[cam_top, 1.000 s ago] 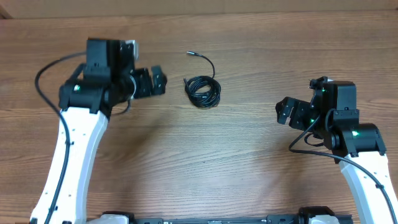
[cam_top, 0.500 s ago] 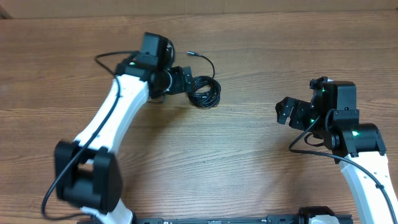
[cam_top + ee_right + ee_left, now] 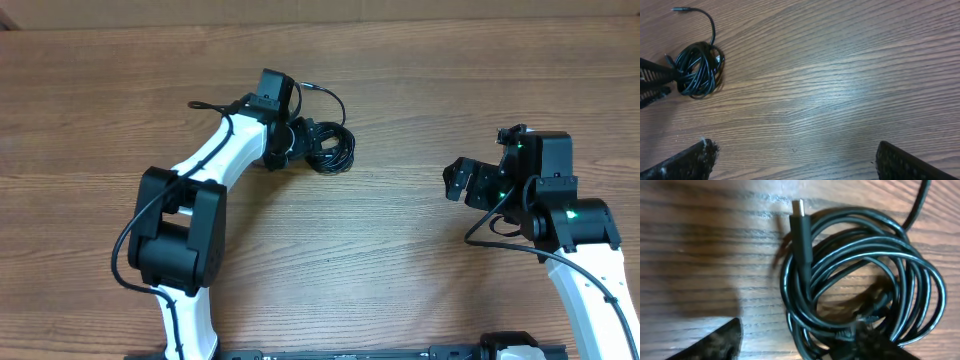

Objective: Untangle cables
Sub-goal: 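Lower the left gripper onto the cable coil and grasp a loop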

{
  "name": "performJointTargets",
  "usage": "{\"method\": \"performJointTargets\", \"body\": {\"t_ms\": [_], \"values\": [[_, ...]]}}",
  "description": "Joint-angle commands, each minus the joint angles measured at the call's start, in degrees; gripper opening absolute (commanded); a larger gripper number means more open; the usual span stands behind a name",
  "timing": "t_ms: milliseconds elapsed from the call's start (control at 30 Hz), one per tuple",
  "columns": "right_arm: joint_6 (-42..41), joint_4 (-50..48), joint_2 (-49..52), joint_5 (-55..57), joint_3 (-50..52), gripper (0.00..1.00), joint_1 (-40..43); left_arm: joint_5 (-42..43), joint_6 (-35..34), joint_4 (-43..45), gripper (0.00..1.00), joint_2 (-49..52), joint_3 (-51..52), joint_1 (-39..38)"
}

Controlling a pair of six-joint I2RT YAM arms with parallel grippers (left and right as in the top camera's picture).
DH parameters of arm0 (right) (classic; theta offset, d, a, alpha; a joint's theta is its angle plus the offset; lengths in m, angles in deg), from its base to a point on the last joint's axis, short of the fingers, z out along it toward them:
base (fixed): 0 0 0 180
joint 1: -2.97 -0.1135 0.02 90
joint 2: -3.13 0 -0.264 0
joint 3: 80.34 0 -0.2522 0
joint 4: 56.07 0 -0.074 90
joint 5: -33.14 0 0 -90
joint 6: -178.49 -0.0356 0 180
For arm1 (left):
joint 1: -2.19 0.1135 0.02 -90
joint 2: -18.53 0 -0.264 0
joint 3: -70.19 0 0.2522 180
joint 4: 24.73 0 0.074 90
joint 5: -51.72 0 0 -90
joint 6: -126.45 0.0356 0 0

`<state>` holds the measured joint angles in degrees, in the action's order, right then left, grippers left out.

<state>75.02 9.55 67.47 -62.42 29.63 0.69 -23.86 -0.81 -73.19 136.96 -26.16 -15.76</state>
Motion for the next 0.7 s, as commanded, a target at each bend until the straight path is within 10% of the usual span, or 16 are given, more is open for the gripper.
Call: {"method": "performJointTargets", "body": {"t_ms": [0,667], "values": [[0.0,-0.1,-0.3,-0.1,-1.6,1.00,0.1,0.2,-0.3,0.5,0.64,0.9,-1.0,-1.7],[0.0,1.0,-0.3,-0.1,-1.6,1.00,0.1,-11.0,-1.6,2.4,0.72,1.3,-0.9,-4.2]]}}
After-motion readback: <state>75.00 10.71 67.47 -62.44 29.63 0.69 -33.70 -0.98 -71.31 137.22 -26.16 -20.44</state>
